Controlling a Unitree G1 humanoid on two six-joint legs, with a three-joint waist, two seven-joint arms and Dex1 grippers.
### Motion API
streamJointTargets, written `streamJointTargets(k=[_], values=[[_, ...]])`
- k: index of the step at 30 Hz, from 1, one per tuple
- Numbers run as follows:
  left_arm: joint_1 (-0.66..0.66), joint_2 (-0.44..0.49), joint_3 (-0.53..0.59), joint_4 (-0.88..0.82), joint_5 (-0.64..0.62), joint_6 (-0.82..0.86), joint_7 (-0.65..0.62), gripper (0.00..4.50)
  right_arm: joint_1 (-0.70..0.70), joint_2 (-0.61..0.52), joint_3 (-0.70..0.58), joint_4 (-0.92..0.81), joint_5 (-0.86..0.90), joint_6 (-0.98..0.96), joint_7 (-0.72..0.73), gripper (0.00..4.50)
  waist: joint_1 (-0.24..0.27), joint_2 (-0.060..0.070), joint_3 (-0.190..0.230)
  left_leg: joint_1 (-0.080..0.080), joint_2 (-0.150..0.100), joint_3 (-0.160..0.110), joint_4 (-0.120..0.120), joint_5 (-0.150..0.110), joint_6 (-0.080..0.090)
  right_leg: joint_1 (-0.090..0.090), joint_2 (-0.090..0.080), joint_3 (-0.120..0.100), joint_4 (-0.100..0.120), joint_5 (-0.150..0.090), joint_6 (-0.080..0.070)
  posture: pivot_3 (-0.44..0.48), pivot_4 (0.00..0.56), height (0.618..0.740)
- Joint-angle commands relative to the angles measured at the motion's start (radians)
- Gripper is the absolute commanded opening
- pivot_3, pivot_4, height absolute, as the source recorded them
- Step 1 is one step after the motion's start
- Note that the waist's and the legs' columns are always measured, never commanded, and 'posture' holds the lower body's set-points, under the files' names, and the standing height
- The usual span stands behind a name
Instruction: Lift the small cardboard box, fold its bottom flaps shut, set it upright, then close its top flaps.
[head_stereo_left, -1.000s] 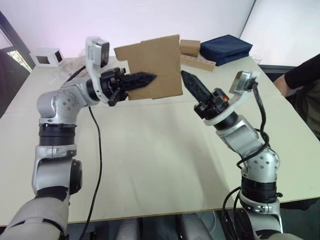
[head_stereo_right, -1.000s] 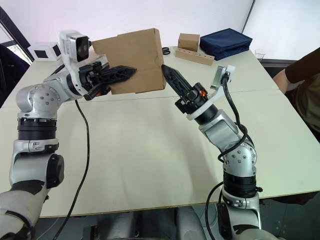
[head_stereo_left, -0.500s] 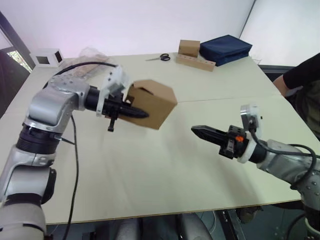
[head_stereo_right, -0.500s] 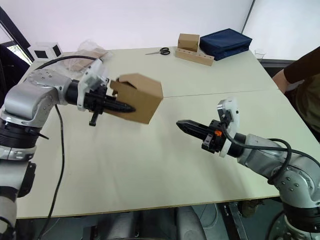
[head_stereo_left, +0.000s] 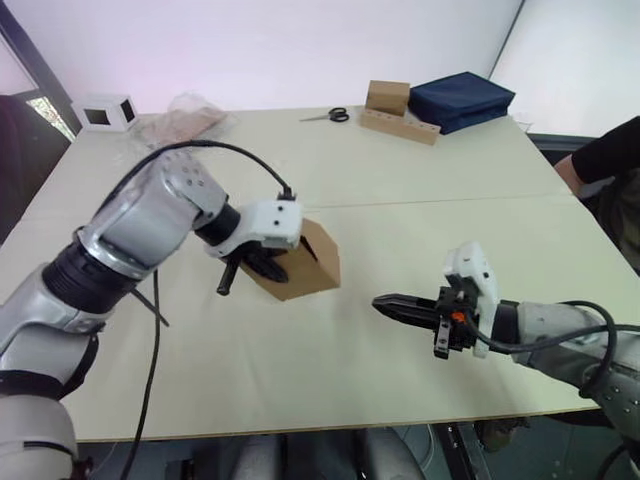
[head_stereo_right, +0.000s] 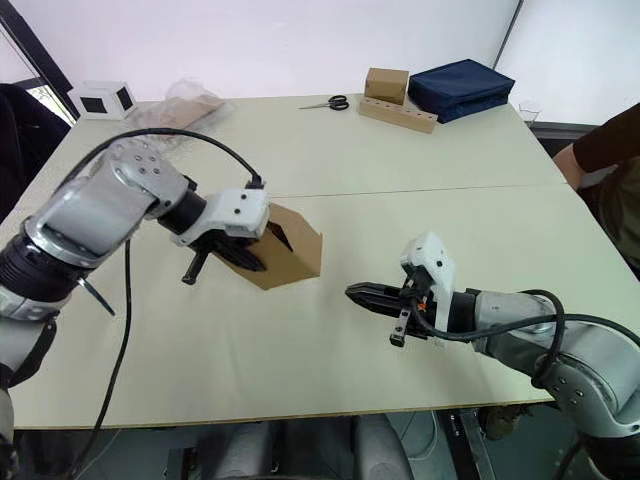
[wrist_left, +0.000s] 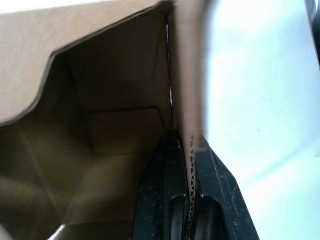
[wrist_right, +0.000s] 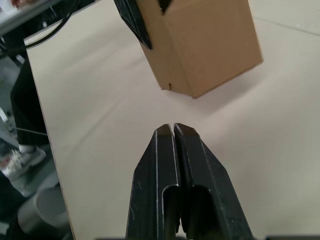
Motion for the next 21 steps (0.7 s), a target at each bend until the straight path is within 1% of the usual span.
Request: streamJointTargets(k=[1,9,18,19,20,21], values=[[-0.042,0.0,-0.062,-0.032,0.063,0.006,-0.036,0.0,-0.032,0.011,0.03,-0.046,-0.039,0.001,-0.019,0.05,0.0,0.0,0.0,0.0,0.0,0.0,0.0,0.0,0.0,0.0,0.0,0.0,0.0,0.0,0.0,0.0,0.15,0.74],[-0.054,-0.002,-0.162,-0.106,0.127,0.104,-0.066,0.0,-0.012,0.073,0.083,-0.061,-0.108,-0.003,-0.062,0.05,0.0,0.0,0.0,0.0,0.0,0.0,0.0,0.0,0.0,0.0,0.0,0.0,0.0,0.0,0.0,0.0,0.15,0.74],[-0.076,-0.041,-0.186,-0.135,0.141,0.212,-0.032,0.0,-0.007,0.123,0.104,-0.037,-0.171,-0.014,-0.059,0.05,0.001,0.0,0.0,0.0,0.0,0.0,0.001,0.0,0.0,0.0,0.0,0.0,0.0,0.0,0.0,0.0,0.15,0.74],[-0.083,-0.042,-0.183,-0.138,0.133,0.224,-0.037,0.56,-0.004,0.125,0.103,-0.032,-0.178,-0.017,-0.052,0.0,0.001,0.0,0.0,0.0,0.0,0.0,0.001,0.0,0.0,0.0,0.0,0.0,0.0,0.0,0.0,0.0,0.15,0.74],[-0.093,-0.048,-0.176,-0.138,0.119,0.254,-0.039,0.66,-0.001,0.126,0.102,-0.026,-0.187,-0.02,-0.045,0.0,0.002,0.0,0.0,0.0,0.0,0.0,0.001,0.0,0.0,0.0,0.0,0.0,0.0,0.0,0.0,0.0,0.15,0.74],[-0.102,-0.052,-0.169,-0.138,0.108,0.272,-0.04,0.99,0.002,0.127,0.101,-0.02,-0.194,-0.023,-0.038,0.0,0.002,0.0,0.0,0.0,0.0,0.0,0.001,0.0,0.0,0.0,0.0,0.0,0.0,0.0,0.0,0.0,0.15,0.74]])
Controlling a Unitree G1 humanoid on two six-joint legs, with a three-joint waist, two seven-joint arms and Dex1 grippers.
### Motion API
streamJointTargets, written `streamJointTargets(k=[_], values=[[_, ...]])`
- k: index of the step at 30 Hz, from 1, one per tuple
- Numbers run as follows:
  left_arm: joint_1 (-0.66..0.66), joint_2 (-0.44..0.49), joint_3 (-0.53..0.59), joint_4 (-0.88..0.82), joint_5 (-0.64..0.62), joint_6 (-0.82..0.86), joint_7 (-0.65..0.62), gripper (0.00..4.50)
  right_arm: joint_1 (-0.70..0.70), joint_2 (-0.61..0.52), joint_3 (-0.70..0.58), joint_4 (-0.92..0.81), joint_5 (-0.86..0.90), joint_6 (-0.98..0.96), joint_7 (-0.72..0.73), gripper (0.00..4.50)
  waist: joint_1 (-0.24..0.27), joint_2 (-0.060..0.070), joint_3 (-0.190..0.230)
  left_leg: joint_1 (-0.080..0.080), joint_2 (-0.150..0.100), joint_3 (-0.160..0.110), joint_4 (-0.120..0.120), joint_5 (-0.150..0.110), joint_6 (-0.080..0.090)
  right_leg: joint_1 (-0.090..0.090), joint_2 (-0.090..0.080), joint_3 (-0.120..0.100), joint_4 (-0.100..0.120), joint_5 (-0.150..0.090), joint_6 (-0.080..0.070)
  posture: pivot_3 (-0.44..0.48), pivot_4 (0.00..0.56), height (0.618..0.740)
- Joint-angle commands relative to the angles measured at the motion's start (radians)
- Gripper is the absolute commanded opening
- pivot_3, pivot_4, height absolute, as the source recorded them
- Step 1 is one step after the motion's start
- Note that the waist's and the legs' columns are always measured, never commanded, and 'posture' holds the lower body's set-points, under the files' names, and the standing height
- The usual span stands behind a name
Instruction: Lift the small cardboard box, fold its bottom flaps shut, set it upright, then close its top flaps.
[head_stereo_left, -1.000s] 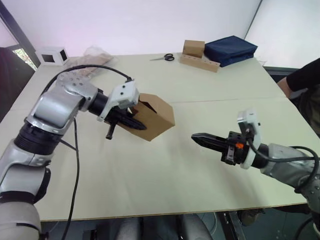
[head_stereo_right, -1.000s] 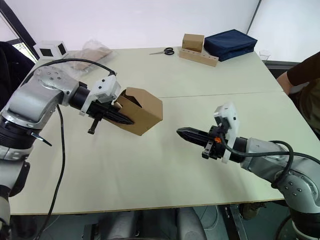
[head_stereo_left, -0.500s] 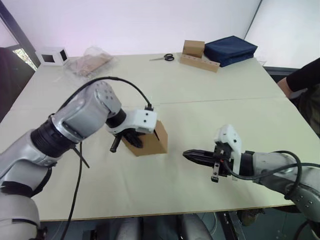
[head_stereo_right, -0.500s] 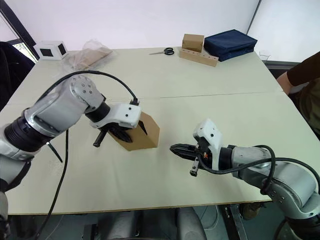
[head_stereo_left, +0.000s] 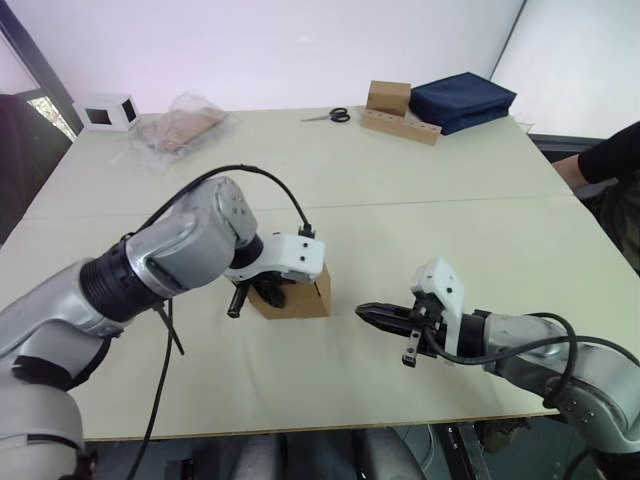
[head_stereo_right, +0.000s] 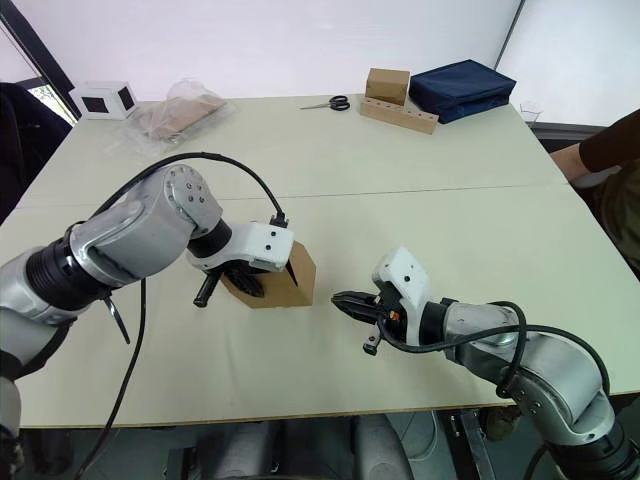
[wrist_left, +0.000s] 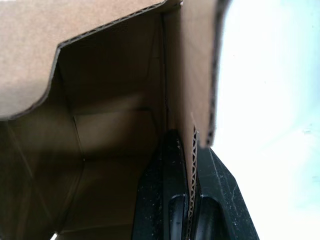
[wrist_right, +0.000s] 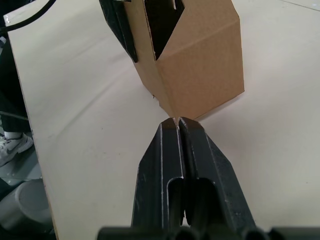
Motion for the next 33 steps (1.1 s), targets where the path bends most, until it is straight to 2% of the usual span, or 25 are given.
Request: streamJointTargets(k=[1,5,13,17,19,23,25,27,29,32,33], values=[[-0.06,-0.007,0.009,-0.025,-0.035,0.08,-0.014,1.38,0.011,0.006,-0.012,0.003,-0.026,-0.033,0.031,0.0,0.0,0.0,0.0,0.0,0.0,0.0,0.0,0.0,0.0,0.0,0.0,0.0,0.0,0.0,0.0,0.0,0.15,0.74],[-0.092,-0.014,0.028,-0.022,-0.09,0.135,-0.024,2.86,0.021,0.006,-0.014,0.025,-0.051,-0.049,0.059,0.0,0.0,0.0,0.0,0.0,0.0,0.0,0.0,0.0,0.0,0.0,0.0,0.0,0.0,0.0,0.0,0.0,0.15,0.74],[-0.187,-0.05,0.079,0.101,-0.184,0.199,-0.014,2.86,0.017,0.008,-0.023,0.091,-0.089,-0.087,0.128,0.0,-0.001,0.0,0.0,0.0,0.0,0.0,0.0,0.0,0.0,0.0,0.0,0.0,0.0,0.0,0.0,0.0,0.15,0.74],[-0.219,-0.059,0.202,0.174,-0.34,0.23,-0.049,2.86,0.003,0.012,-0.054,0.121,-0.078,-0.101,0.158,0.0,-0.003,0.0,0.0,0.0,0.0,0.0,0.0,0.0,0.0,0.0,0.0,0.0,0.0,0.0,0.0,0.0,0.15,0.74],[-0.211,-0.058,0.33,0.249,-0.419,0.235,-0.046,2.86,-0.015,0.031,-0.096,0.147,-0.046,-0.112,0.164,0.0,-0.004,0.0,0.0,0.0,0.0,0.0,0.0,0.0,0.0,0.0,0.0,0.0,0.0,0.0,0.0,0.0,0.15,0.74],[-0.107,-0.121,0.679,0.351,-0.487,0.185,0.148,2.86,-0.076,0.084,-0.187,0.217,0.024,-0.123,0.166,0.0,-0.006,0.001,0.0,0.0,0.0,0.0,0.0,0.0,0.0,0.0,0.0,0.0,0.001,0.0,0.0,0.0,0.15,0.74],[-0.005,-0.138,0.837,0.324,-0.509,0.133,0.248,2.86,-0.117,0.099,-0.207,0.26,0.036,-0.126,0.174,0.0,-0.007,0.002,-0.001,0.002,0.0,0.001,0.0,0.0,0.0,0.0,0.0,0.0,0.001,0.0,0.0,0.0,0.15,0.74],[0.131,-0.141,0.982,0.266,-0.556,0.085,0.294,2.86,-0.159,0.099,-0.198,0.295,0.026,-0.125,0.194,0.0,-0.009,0.002,-0.001,0.002,0.001,0.0,0.0,0.0,-0.001,0.0,0.0,0.0,0.001,0.0,0.0,0.0,0.15,0.74],[0.265,-0.109,1.071,0.223,-0.613,0.115,0.298,2.86,-0.195,0.1,-0.174,0.321,0.013,-0.122,0.219,0.0,-0.011,0.002,-0.001,0.001,0.001,0.0,0.0,0.002,-0.004,-0.001,0.0,0.001,0.002,0.0,0.0,0.0,0.15,0.74],[0.458,-0.076,1.127,0.154,-0.622,0.083,0.351,2.86,-0.244,0.103,-0.116,0.352,-0.024,-0.126,0.259,0.0,-0.007,0.001,-0.001,0.0,0.001,0.001,0.0,0.002,-0.004,-0.002,0.0,0.001,0.001,0.0,0.0,0.0,0.15,0.74],[0.497,-0.077,1.149,0.14,-0.634,0.08,0.376,2.62,-0.255,0.103,-0.099,0.359,-0.038,-0.129,0.272,0.0,-0.003,0.001,-0.001,0.0,0.001,0.001,0.0,0.002,-0.004,-0.001,-0.001,0.001,0.001,0.0,0.0,0.0,0.15,0.74]])
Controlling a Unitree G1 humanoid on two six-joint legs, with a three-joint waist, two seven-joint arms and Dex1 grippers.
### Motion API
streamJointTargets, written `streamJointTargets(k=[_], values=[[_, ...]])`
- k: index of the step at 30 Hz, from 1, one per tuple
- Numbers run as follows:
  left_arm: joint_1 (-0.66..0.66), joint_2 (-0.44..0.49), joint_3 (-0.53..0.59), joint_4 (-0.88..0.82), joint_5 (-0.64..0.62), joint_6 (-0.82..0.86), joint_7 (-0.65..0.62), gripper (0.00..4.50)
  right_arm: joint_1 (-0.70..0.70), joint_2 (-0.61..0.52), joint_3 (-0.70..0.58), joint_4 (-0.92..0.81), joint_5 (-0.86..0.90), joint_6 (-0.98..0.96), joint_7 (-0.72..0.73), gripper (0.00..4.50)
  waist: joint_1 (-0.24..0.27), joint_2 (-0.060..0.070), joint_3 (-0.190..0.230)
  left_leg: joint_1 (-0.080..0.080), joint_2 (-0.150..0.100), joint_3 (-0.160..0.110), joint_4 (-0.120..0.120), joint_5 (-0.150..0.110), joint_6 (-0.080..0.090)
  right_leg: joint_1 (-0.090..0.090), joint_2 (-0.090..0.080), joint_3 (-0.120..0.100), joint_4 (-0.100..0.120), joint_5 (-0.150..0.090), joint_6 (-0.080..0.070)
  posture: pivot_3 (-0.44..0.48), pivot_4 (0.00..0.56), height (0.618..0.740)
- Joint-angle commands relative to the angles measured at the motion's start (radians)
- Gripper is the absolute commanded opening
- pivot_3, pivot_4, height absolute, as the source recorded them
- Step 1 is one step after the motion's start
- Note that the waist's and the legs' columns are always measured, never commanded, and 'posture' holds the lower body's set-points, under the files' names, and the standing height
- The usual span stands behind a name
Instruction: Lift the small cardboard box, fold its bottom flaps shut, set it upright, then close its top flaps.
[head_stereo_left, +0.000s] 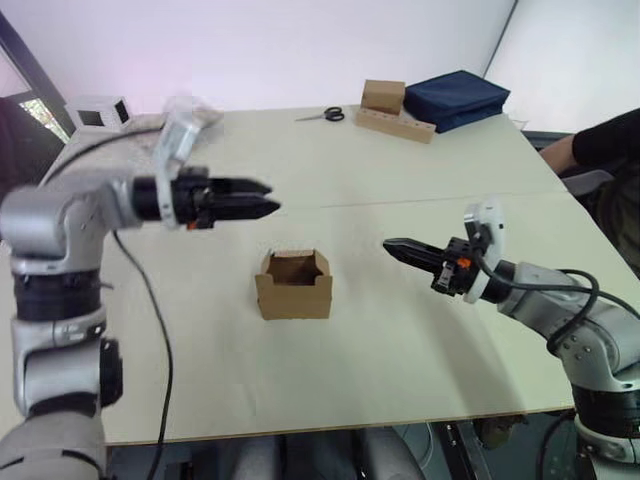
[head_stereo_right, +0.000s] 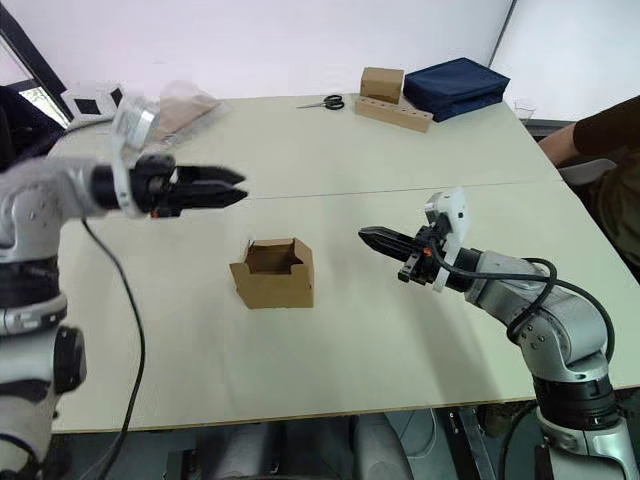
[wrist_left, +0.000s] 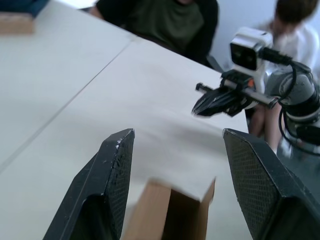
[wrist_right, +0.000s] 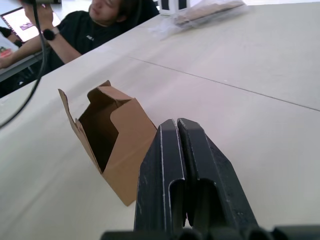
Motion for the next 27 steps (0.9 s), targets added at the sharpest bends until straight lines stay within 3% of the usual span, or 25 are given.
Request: streamJointTargets(k=[1,7,12,27], values=[[0.098,0.017,0.093,-0.094,-0.043,-0.034,0.074,2.33,-0.045,0.007,0.052,0.008,-0.036,-0.025,0.053,0.0,0.01,-0.001,0.0,0.0,0.0,0.0,0.0,0.0,0.0,0.0,0.0,0.0,0.0,0.0,0.0,0.0,0.15,0.74],[0.284,-0.013,0.125,-0.191,-0.09,-0.093,0.161,0.04,-0.09,0.026,0.153,0.043,-0.112,-0.048,0.12,0.0,0.031,-0.001,0.0,0.0,-0.001,-0.001,0.001,-0.001,0.001,0.002,-0.002,-0.001,0.0,0.0,0.0,0.0,0.15,0.74],[0.358,-0.043,0.04,-0.25,-0.081,-0.152,0.22,0.04,-0.121,0.059,0.211,0.065,-0.156,-0.058,0.145,0.0,0.028,-0.002,0.0,0.0,-0.001,0.0,0.001,-0.001,0.001,0.001,-0.002,-0.001,0.0,0.0,0.0,0.0,0.15,0.74],[0.315,-0.063,-0.153,-0.158,-0.035,-0.293,0.268,0.04,-0.152,0.123,0.292,0.147,-0.298,-0.118,0.185,0.0,0.026,-0.002,0.0,0.0,-0.001,0.0,0.0,-0.001,0.001,0.001,-0.001,-0.001,0.001,0.0,0.0,0.0,0.15,0.74]])
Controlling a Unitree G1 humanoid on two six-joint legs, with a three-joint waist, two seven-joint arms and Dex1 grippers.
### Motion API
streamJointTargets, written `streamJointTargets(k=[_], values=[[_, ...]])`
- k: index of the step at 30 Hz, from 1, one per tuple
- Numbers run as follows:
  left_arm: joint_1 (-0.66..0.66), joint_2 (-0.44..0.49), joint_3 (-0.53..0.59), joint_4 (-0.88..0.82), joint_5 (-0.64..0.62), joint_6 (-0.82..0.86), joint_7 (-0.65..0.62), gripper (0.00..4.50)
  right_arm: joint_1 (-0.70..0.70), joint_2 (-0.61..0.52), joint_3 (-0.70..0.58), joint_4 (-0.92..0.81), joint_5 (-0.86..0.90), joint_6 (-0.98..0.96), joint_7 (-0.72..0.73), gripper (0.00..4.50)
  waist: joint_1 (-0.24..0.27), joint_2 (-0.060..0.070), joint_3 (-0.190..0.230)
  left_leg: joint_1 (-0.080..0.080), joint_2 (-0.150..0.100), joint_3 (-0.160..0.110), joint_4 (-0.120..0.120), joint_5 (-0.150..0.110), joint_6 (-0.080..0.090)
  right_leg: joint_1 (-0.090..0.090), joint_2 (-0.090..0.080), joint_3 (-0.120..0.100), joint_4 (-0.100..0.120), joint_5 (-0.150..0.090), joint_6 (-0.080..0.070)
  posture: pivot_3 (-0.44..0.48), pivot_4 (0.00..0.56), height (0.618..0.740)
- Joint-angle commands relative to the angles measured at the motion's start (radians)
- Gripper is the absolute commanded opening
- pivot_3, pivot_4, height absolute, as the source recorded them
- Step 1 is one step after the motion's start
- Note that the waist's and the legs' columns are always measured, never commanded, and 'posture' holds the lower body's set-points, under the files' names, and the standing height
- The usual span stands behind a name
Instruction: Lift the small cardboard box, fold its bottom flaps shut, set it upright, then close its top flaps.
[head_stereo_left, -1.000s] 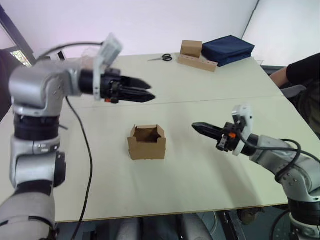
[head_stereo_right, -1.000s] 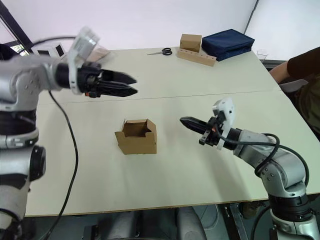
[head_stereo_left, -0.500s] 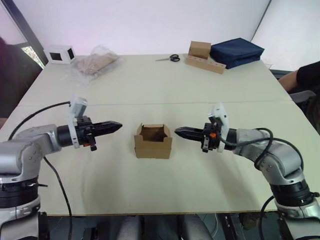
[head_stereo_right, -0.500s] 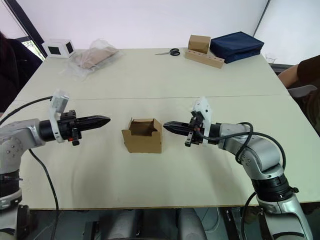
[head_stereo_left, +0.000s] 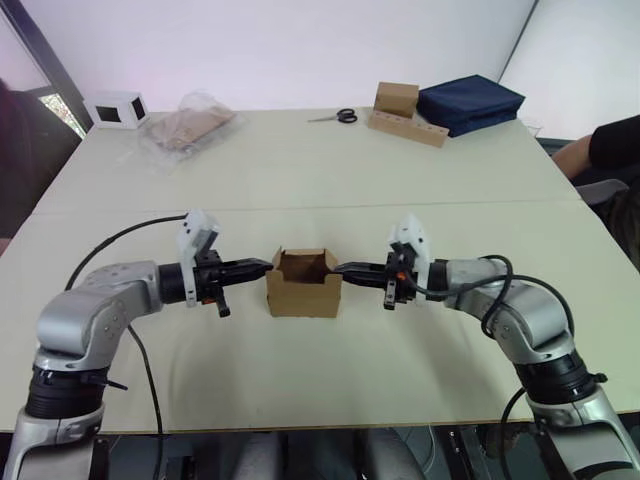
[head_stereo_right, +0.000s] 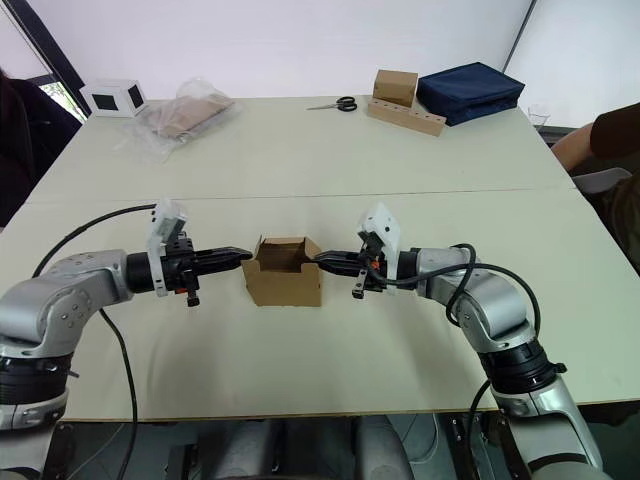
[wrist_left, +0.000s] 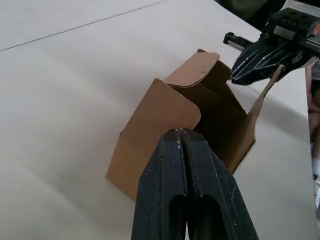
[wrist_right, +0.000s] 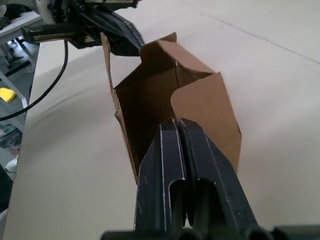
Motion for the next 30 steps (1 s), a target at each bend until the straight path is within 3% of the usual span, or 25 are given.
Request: streamJointTargets(k=[1,30], values=[[-0.016,0.006,-0.035,0.015,0.021,-0.044,-0.007,0.04,-0.02,0.026,0.02,0.002,-0.034,-0.039,0.009,0.0,-0.001,0.0,0.0,0.0,0.0,0.0,0.0,0.0,0.0,0.0,0.0,0.0,0.0,0.0,0.0,0.0,0.15,0.74],[-0.001,-0.003,-0.16,0.089,0.109,-0.171,0.028,0.04,-0.011,0.069,0.031,0.066,-0.118,-0.047,-0.004,0.0,0.0,0.001,-0.001,0.001,0.0,0.0,0.0,0.0,0.0,0.002,0.0,0.0,0.0,0.0,0.0,0.0,0.15,0.74]])
